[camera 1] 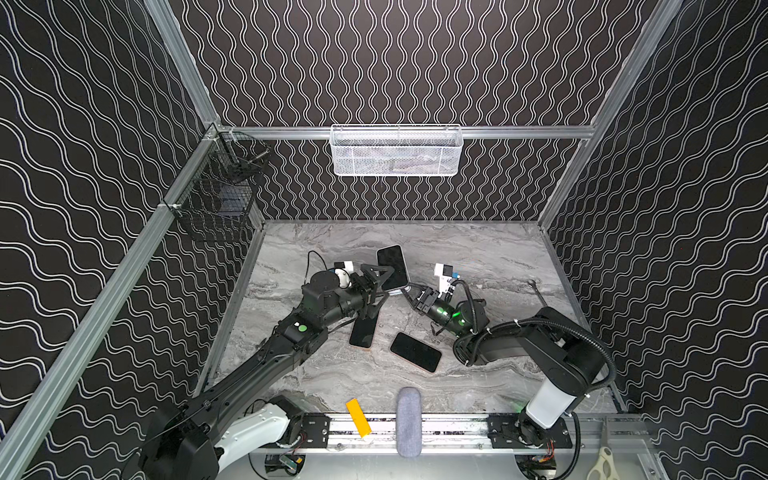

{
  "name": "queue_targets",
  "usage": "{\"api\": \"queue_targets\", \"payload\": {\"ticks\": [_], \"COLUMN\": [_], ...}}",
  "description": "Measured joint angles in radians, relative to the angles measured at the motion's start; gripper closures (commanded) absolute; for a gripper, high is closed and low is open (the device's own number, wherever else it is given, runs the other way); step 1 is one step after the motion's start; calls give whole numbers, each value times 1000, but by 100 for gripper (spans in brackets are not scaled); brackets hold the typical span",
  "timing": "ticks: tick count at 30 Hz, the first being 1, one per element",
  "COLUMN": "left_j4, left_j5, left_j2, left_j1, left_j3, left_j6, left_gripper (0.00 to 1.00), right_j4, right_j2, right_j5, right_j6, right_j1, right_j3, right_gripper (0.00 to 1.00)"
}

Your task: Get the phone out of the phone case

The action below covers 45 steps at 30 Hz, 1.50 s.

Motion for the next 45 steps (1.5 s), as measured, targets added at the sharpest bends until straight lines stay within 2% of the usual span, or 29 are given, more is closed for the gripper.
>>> {"api": "queue_targets", "payload": {"ticks": [6,10,16,22,26,34,45], "left_j4": [0,1,1,9,9,17,-8], "left_j5": [-11,-17,-35,-37,-39,-37,-25], "left_j2": [0,0,8,23,24,52,74], "left_j1": [0,0,0,2,2,2,2], "left_j3": [0,-6,-11,-11,-11,5,50], "left_j6": [1,2,12,29,31,45,53], "left_gripper": [12,20,42,56,75,100,100], "right_j4": [13,14,14,13,14,21,22], "right_j2": [0,-2,-18,-45,-47,-37,-25], "right_j5": [0,0,6,21,23,37,52], "right_j6": [0,0,0,-24,-27,-27,-57], "right_j1": [4,6,19,37,42,43,38], "right_j3": [-10,-11,-14,-19,-23,-35,-35], "right_gripper": [96,96,96,96,96,96,96]}}
